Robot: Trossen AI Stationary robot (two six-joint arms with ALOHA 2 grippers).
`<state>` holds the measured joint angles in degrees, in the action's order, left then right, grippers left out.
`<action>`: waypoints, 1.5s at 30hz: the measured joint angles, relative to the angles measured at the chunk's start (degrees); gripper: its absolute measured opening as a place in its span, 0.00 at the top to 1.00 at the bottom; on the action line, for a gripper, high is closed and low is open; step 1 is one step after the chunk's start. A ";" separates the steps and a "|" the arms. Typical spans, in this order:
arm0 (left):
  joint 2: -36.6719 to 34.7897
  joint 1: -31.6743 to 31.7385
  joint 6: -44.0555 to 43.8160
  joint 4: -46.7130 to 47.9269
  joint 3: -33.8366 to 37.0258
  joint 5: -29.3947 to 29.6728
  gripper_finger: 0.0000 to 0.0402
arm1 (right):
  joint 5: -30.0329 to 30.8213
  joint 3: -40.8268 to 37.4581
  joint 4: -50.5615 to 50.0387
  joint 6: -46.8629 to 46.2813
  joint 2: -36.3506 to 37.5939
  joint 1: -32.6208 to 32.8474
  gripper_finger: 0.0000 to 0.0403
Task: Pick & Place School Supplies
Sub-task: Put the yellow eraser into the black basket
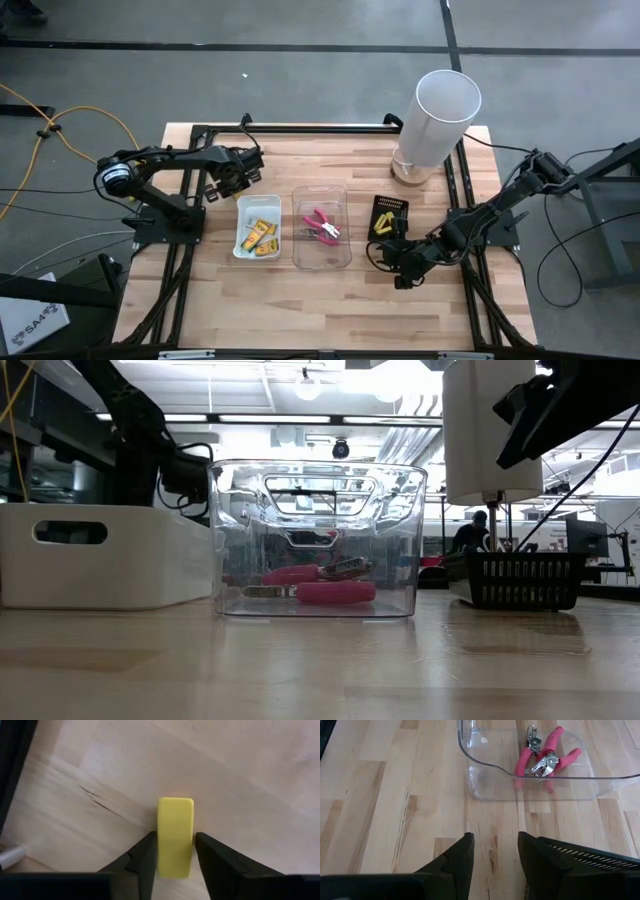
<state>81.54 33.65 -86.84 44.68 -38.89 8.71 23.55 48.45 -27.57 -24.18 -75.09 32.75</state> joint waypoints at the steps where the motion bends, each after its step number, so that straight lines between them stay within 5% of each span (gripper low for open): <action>1: 0.00 0.00 -0.03 -0.09 0.01 0.11 0.68 | 0.00 0.00 -0.02 0.00 0.00 0.00 0.64; 8: 0.00 -0.03 0.39 -0.08 0.00 0.79 0.80 | -0.11 0.00 -0.02 -0.01 0.00 0.00 0.64; 26: -0.84 -0.04 2.96 -0.03 0.23 1.14 0.79 | -0.15 0.00 0.00 -0.17 0.00 0.00 0.64; 45: -10.63 0.00 8.64 -2.95 0.24 3.69 0.79 | -0.15 0.00 0.00 -0.17 0.00 0.00 0.64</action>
<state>70.90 33.65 -78.19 41.73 -38.65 12.40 23.40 48.45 -27.57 -24.36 -75.09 32.75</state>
